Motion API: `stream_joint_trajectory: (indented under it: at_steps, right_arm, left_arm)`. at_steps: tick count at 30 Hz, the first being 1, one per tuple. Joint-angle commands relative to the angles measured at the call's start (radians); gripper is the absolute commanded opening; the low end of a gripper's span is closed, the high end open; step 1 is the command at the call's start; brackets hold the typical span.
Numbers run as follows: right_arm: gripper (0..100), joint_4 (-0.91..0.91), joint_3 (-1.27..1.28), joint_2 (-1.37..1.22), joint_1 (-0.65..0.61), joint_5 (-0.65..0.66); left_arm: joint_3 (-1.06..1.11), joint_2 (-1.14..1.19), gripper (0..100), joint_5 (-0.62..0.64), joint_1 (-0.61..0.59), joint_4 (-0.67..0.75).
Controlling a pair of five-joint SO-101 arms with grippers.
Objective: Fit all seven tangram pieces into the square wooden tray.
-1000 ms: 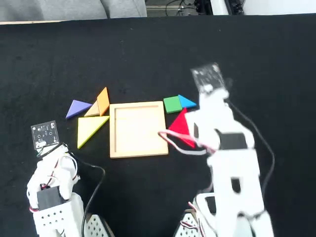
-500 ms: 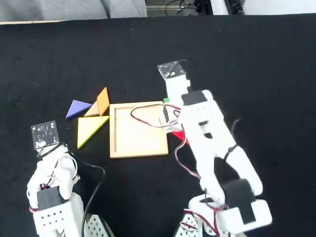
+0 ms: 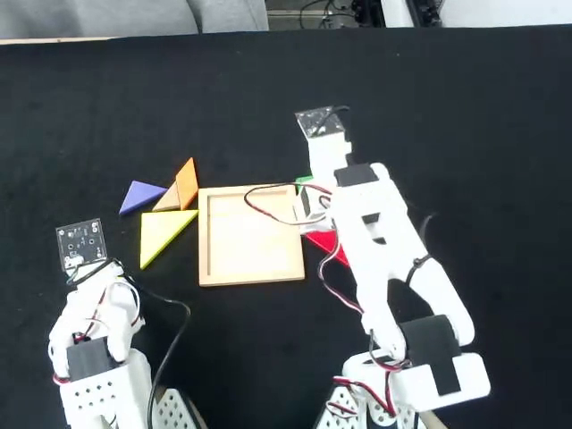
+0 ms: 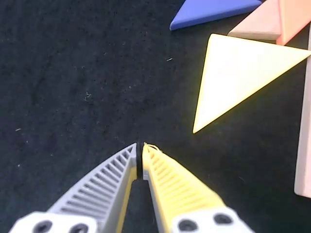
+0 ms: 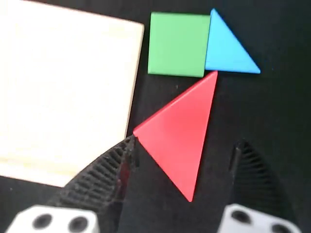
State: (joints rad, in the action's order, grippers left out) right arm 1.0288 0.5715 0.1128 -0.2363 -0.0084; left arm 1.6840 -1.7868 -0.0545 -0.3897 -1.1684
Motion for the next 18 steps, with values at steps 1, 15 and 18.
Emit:
stream_joint_trajectory:
  at_steps: [1,15,18]
  right_arm:
    - [30.9,-0.052,0.021,0.005,-0.044,0.006]
    - [36.4,-0.078,0.002,-0.148,-0.029,-0.052]
    - [36.4,-0.078,-0.002,-0.156,-0.029,-0.051]
  left_arm:
    - [0.018,-0.006,3,-0.003,-0.008,0.006]
    - [0.018,-0.006,3,-0.003,-0.008,0.006]
    - [0.018,-0.006,3,-0.003,-0.008,0.006]
